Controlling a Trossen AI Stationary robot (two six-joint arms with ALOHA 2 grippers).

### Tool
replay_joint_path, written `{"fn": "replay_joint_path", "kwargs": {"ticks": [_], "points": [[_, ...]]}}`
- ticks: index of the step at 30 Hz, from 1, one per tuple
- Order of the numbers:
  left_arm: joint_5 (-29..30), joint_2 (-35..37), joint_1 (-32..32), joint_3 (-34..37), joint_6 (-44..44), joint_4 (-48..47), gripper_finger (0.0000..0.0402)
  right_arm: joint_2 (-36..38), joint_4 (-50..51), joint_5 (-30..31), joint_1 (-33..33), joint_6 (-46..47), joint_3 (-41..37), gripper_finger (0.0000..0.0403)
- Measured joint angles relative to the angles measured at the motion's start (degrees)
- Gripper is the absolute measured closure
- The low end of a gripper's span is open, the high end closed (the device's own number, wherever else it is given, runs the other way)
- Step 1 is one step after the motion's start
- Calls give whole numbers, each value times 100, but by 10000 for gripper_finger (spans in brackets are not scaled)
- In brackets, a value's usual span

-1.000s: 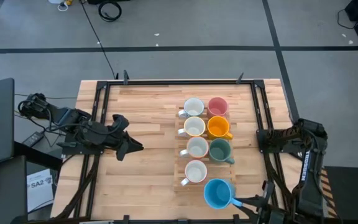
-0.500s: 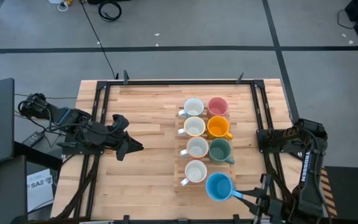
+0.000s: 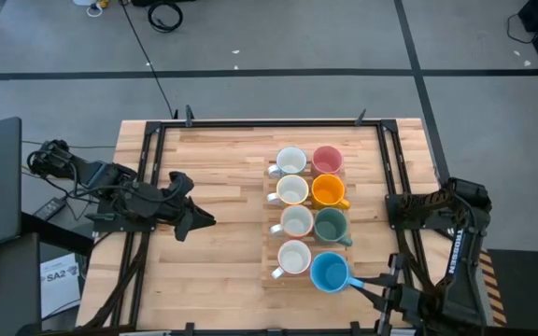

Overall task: Place coffee mugs
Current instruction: Put the blue mug on the shelf

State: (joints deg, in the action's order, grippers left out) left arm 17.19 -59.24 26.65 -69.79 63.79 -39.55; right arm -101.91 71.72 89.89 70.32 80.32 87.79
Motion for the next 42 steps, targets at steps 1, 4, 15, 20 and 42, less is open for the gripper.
{"fn": "replay_joint_path", "kwargs": {"ticks": [1,4,15,20,42], "points": [[0,-1,0,0,0,0,294,0,-10,2,0,95,-77,347],[-2,-1,0,1,0,0,294,0,-6,-2,-11,394,-328,347],[0,-1,0,1,4,0,294,0,-68,-2,-122,869,-878,347],[0,-1,0,0,4,2,294,0,-335,5,-139,867,-1057,343],[3,-1,0,1,13,35,294,2,-389,-954,-157,813,-1159,338]]}}
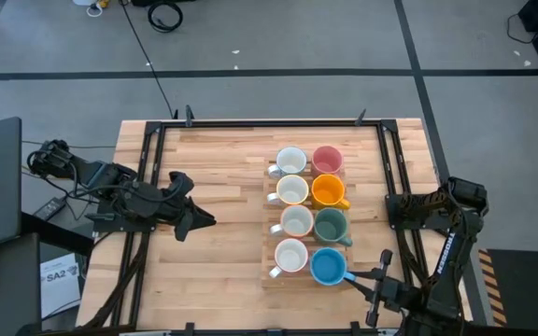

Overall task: Place coffee mugs
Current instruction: Put the blue mug on the shelf

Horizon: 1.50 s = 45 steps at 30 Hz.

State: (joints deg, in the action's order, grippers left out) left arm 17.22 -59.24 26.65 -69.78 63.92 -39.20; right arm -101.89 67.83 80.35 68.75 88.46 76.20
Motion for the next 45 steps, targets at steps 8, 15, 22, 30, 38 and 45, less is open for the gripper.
{"fn": "replay_joint_path", "kwargs": {"ticks": [8,15,22,30,38,45], "points": [[19,0,0,0,0,3,294,0,-8,-149,-25,-5,0,342],[19,0,-2,0,0,2,294,0,-30,-434,-290,3,4,340],[17,0,0,0,0,2,294,0,-13,-639,-396,-154,4,340],[17,0,-1,0,0,1,294,-7,29,-740,-396,-269,161,339],[16,0,-2,0,0,2,294,-7,37,-849,-391,-464,332,339],[15,0,-2,0,0,0,294,-7,40,-1050,-399,-463,341,339]]}}
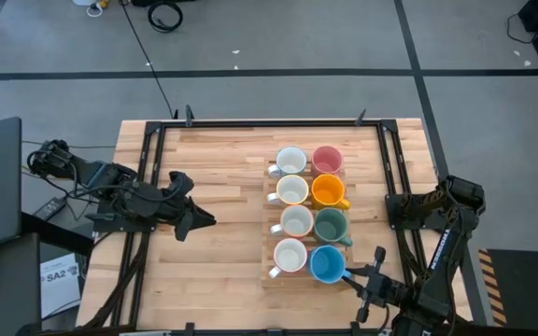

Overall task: Place coffee mugs
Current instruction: Put the blue mug on the shelf, then return to Home Position

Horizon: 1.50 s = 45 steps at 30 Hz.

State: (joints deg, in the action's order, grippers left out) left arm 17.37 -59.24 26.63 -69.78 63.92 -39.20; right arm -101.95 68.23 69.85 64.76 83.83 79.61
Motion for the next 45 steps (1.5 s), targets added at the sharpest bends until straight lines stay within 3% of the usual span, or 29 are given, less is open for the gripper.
{"fn": "replay_joint_path", "kwargs": {"ticks": [20,30,38,45], "points": [[0,0,2,0,0,1,294,16,41,-3,-73,0,-4,335],[0,0,2,0,0,0,294,239,69,16,-73,-4,-4,285],[-1,0,0,0,0,2,294,258,74,-324,-77,-4,-7,245],[0,0,2,0,0,2,294,258,79,-354,-77,-137,8,233]]}}
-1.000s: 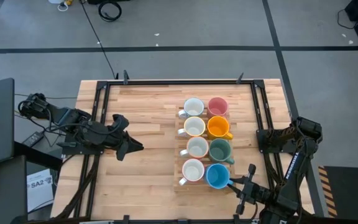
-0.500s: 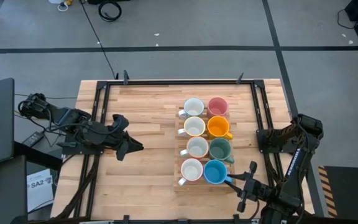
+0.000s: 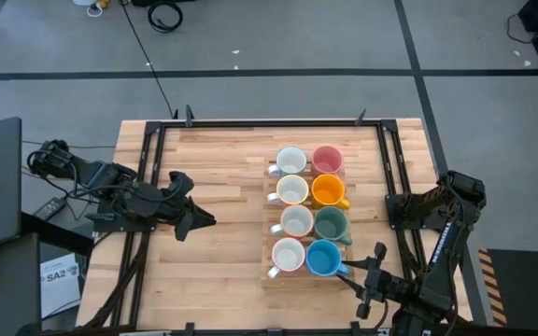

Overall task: Place coffee mugs
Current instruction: Return to Home Position

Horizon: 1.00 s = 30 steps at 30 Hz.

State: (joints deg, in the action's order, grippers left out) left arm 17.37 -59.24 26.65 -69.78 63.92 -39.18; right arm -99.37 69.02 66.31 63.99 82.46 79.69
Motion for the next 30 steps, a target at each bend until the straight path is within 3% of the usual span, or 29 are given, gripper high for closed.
{"fn": "replay_joint_path", "kwargs": {"ticks": [8,14,22,26,30], "points": [[-1,0,1,0,0,-2,294,2,43,-242,0,-506,444,233],[-1,0,-1,0,-3,0,294,2,55,-595,0,-1227,975,233],[-2,0,0,0,-49,-2,294,2,92,-617,0,-2395,1814,233],[2,0,1,0,-487,0,294,2,180,-595,-37,-3048,2274,234],[0,0,1,0,-1613,0,294,59,202,-647,-155,-3659,2737,235]]}}
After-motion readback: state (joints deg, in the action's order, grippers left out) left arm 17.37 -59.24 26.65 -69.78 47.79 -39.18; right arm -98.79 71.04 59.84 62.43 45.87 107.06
